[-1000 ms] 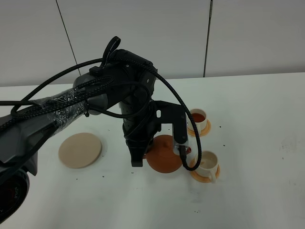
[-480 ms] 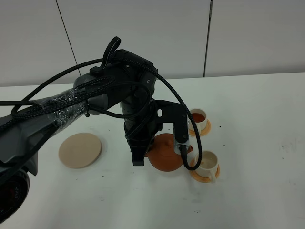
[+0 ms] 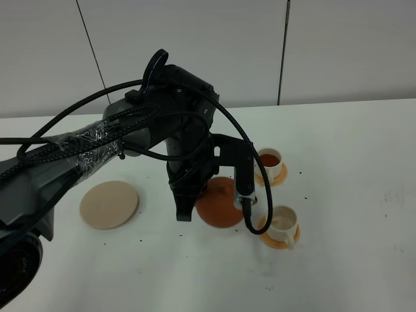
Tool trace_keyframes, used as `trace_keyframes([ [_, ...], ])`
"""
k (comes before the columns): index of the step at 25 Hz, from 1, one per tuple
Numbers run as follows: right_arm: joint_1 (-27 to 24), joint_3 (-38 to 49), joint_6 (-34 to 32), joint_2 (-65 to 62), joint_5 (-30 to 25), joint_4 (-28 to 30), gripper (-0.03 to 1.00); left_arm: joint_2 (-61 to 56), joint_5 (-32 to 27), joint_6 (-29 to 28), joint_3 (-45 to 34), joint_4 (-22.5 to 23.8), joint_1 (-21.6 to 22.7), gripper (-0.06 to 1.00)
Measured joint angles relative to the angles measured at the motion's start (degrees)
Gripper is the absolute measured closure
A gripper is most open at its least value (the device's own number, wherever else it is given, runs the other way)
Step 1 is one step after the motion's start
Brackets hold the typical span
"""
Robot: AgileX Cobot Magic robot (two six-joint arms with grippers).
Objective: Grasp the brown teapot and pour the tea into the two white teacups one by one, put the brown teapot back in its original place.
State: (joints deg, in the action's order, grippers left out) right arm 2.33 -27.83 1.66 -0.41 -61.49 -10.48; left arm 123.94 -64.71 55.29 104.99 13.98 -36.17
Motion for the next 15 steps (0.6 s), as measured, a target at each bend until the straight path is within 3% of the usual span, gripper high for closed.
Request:
trace_keyframes([
  [9,0.0,0.0,0.0,0.0,0.0,0.0,0.73,0.0,2.59,4.23,3.57,4.75,-1.32,0.78],
  [15,0.0,0.0,0.06,0.0,0.0,-0.02,0.73,0.0,5.16,7.13,3.57,11.44,-4.36,0.78],
])
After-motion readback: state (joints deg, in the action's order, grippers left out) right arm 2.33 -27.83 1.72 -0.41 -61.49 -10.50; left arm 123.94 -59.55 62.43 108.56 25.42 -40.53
